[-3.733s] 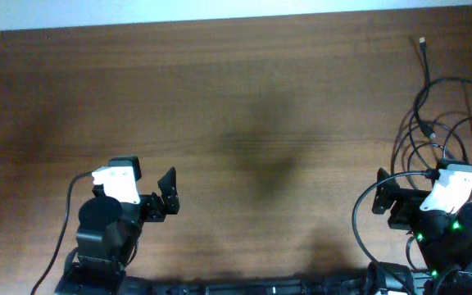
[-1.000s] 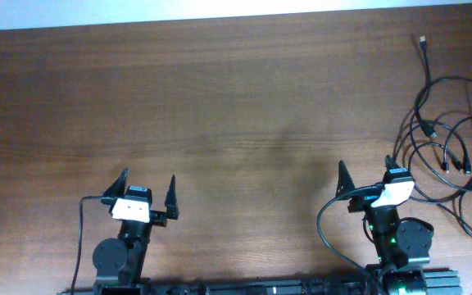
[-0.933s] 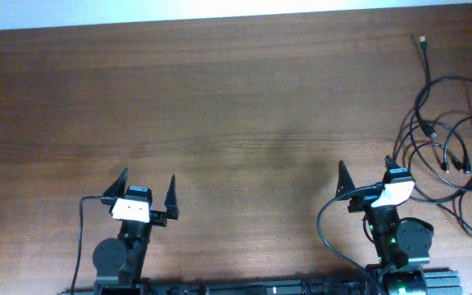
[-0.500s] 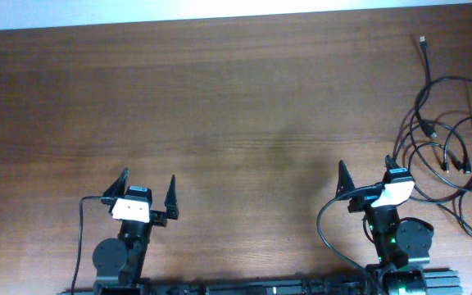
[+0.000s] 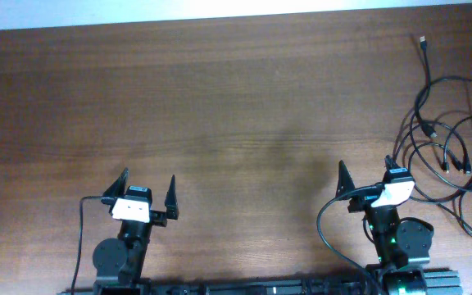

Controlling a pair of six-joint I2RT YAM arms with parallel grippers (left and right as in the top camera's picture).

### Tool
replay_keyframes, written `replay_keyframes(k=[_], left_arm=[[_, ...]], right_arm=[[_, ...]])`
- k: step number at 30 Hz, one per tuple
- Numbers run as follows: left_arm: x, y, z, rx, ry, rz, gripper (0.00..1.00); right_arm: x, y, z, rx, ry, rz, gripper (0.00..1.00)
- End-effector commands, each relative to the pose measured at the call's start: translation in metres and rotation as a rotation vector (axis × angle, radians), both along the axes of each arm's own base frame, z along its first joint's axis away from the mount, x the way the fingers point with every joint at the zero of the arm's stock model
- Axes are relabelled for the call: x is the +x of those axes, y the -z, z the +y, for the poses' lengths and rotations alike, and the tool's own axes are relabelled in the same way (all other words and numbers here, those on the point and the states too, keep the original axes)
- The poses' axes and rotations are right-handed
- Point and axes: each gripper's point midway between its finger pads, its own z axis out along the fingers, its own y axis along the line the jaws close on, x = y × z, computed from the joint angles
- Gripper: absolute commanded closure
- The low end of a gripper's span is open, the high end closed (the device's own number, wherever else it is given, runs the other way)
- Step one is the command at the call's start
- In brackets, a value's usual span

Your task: Untangle cables

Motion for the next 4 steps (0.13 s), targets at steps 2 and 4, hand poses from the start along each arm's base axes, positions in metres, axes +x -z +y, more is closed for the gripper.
replay_keyframes(k=[2,4], left_arm=[[-0.0007,0.0002,-0.0017,0.018,0.013,-0.004,0.01],[-0.0007,0.0003,-0.0016,0.018,0.012,-0.004,0.01]], right_arm=[[-0.0002,0.0027,0.0012,-0.007,-0.005,0.005,0.02],[-0.0002,0.0027,0.0012,-0.007,-0.005,0.005,0.02]])
